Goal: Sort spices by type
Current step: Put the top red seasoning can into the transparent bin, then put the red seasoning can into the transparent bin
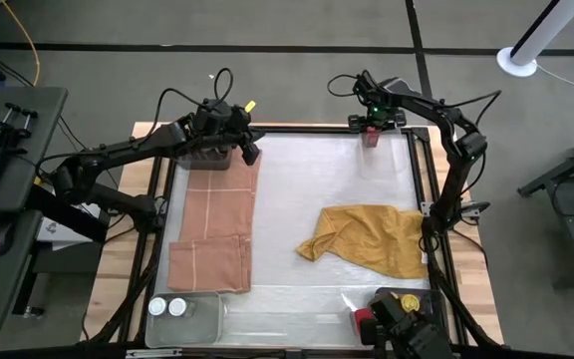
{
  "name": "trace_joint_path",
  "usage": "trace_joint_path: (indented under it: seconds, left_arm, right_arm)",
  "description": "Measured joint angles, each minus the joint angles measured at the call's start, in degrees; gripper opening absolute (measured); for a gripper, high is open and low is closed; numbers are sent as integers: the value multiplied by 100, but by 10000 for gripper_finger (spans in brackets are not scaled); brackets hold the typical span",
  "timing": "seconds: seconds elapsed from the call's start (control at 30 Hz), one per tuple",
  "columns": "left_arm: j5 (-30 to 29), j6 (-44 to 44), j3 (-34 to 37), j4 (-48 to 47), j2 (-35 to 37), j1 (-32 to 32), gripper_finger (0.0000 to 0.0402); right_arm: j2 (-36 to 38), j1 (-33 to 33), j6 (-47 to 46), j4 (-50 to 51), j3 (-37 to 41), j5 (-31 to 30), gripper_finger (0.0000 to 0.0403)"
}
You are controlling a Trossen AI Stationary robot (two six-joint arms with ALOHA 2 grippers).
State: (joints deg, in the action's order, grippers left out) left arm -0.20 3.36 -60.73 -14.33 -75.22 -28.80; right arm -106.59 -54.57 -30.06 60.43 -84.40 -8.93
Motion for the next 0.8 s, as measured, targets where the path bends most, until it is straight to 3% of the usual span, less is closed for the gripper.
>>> trace_joint_path:
  seconds: [0.57, 0.8]
  left_arm:
    - [0, -1, 0, -122, 0, 0, 0]
    - [-1, -2, 0, -132, -2, 0, 0]
  right_arm:
    - [0, 1, -157, -6, 0, -102, 236]
    - [0, 53, -42, -3, 0, -43, 294]
